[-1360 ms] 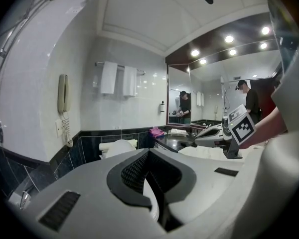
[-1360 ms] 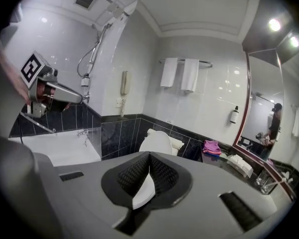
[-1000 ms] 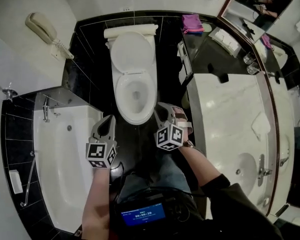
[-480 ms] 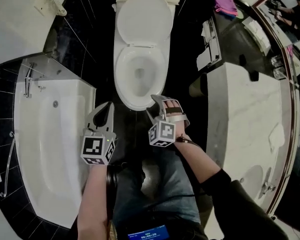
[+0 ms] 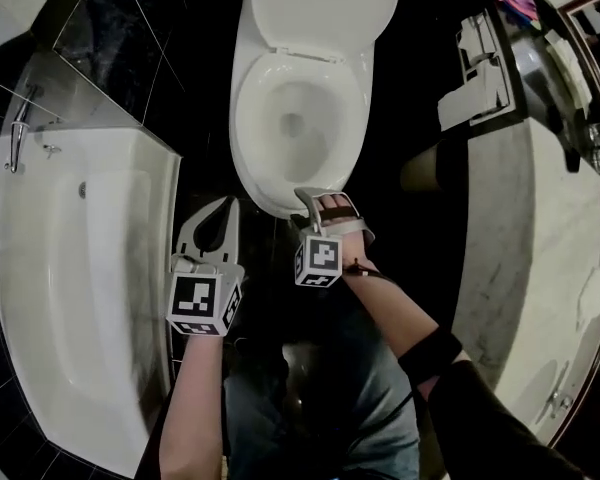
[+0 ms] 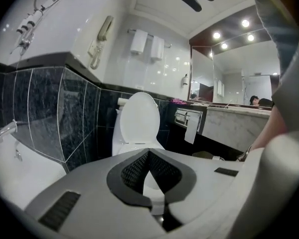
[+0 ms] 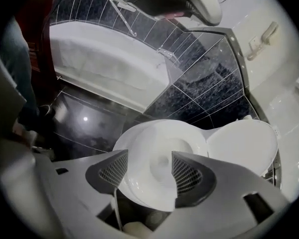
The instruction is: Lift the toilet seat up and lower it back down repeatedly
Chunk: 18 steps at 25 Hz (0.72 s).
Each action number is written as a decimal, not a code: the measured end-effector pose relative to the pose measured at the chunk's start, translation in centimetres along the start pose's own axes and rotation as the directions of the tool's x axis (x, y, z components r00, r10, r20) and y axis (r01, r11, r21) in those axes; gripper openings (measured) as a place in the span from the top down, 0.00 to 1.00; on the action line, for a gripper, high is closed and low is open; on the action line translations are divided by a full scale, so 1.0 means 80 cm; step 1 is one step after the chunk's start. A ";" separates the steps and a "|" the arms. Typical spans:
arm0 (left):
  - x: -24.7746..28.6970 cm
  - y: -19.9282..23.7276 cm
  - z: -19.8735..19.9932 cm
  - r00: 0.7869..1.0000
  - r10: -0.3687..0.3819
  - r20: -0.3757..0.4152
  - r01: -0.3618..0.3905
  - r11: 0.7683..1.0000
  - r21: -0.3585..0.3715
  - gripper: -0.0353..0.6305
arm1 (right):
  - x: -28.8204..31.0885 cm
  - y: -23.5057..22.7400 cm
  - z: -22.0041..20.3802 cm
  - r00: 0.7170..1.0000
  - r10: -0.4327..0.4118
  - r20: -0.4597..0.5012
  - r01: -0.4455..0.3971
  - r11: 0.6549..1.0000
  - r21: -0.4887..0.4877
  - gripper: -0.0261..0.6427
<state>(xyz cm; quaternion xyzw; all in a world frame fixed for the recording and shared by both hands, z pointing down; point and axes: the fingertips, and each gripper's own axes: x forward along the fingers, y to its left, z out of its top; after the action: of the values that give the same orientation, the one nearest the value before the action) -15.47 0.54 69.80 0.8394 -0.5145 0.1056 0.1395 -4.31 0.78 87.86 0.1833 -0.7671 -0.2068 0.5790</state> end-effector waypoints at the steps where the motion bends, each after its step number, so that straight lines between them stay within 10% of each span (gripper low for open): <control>1: 0.004 0.004 -0.011 1.000 0.001 0.005 -0.001 1.000 -0.004 0.95 | 0.015 0.007 -0.002 1.000 0.002 -0.004 -0.002 1.000 -0.006 0.51; 18: 0.018 0.039 -0.055 0.999 0.011 0.048 -0.009 0.999 -0.040 0.95 | 0.078 0.048 -0.016 0.999 -0.019 -0.047 0.017 0.999 -0.030 0.57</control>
<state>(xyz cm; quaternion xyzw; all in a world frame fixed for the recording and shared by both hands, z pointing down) -17.77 -0.47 74.79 0.8362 -0.5239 0.0758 0.1432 -4.91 0.68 95.28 0.1865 -0.7485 -0.2189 0.5976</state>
